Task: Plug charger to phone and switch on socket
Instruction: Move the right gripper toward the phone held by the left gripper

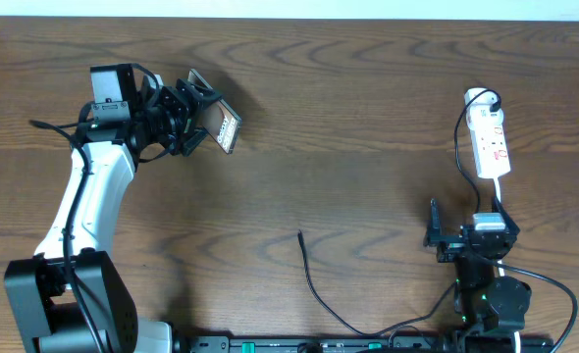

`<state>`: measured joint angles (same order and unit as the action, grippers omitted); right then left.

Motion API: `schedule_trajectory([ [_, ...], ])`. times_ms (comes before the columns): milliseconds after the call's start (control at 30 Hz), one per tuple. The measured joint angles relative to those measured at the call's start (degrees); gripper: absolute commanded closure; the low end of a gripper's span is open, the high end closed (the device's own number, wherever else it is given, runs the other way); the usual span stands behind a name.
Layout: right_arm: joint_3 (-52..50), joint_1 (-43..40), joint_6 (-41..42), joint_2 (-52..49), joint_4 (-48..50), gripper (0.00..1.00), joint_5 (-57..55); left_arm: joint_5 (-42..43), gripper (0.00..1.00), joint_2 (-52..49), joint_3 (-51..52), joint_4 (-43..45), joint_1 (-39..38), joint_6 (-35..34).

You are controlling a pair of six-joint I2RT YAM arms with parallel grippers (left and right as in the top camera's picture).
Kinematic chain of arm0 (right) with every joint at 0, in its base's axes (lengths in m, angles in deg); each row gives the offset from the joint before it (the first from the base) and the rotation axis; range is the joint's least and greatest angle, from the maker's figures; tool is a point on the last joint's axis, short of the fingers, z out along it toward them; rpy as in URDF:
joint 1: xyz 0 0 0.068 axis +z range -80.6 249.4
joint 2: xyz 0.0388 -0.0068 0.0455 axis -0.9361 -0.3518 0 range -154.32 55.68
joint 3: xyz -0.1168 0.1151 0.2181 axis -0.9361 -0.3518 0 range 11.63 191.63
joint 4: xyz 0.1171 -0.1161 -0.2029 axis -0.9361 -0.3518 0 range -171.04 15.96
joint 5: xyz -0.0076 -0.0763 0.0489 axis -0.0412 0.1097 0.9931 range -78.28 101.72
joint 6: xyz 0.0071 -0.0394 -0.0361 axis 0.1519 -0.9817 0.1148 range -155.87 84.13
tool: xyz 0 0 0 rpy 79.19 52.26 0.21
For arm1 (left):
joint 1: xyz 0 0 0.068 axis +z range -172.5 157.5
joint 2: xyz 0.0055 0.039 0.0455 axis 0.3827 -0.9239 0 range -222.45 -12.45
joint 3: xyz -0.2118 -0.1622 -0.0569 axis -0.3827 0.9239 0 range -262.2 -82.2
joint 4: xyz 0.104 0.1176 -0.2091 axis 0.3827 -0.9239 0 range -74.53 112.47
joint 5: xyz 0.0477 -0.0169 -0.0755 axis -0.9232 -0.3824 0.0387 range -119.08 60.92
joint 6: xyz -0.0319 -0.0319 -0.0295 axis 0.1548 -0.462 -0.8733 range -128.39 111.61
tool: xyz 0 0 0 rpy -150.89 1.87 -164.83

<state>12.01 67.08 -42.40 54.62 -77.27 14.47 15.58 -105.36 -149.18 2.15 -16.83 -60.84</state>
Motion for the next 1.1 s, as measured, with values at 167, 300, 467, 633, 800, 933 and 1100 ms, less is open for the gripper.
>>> schedule_trajectory([
  [167, 0.00, 0.00, 0.04, 0.00, 5.68, 0.01, 1.73, 0.02, 0.93, 0.00, 0.00, 1.60, 0.00, -0.50],
  [300, 0.00, 0.00, 0.70, 0.00, 10.88, 0.01, 6.23, 1.38, 0.93, 0.00, 0.00, 4.66, 0.00, -2.12],
  [467, 0.68, 0.00, 7.78, -2.14, 11.17, 0.01, 13.29, 3.67, 0.92, 0.00, 0.00, 7.19, 0.00, -5.25],
  [633, 6.67, 0.00, 11.15, -12.50, 10.95, 0.01, 20.44, 4.85, 0.93, 0.00, 0.00, 7.26, 0.00, -6.34],
  [800, 20.48, 0.00, 12.39, -30.80, 11.10, 0.01, 31.61, 5.14, 0.93, -0.07, -0.02, 7.65, 0.00, -7.61],
  [933, 32.54, 0.04, 14.32, -48.41, 13.09, 0.01, 41.70, 5.16, 0.93, -0.09, -0.02, 9.94, 0.00, -8.85],
  [1100, 44.09, 3.10, 20.06, -69.57, 21.94, 0.01, 51.78, 4.55, 0.93, -0.11, -0.02, 12.20, 0.00, -11.43],
])
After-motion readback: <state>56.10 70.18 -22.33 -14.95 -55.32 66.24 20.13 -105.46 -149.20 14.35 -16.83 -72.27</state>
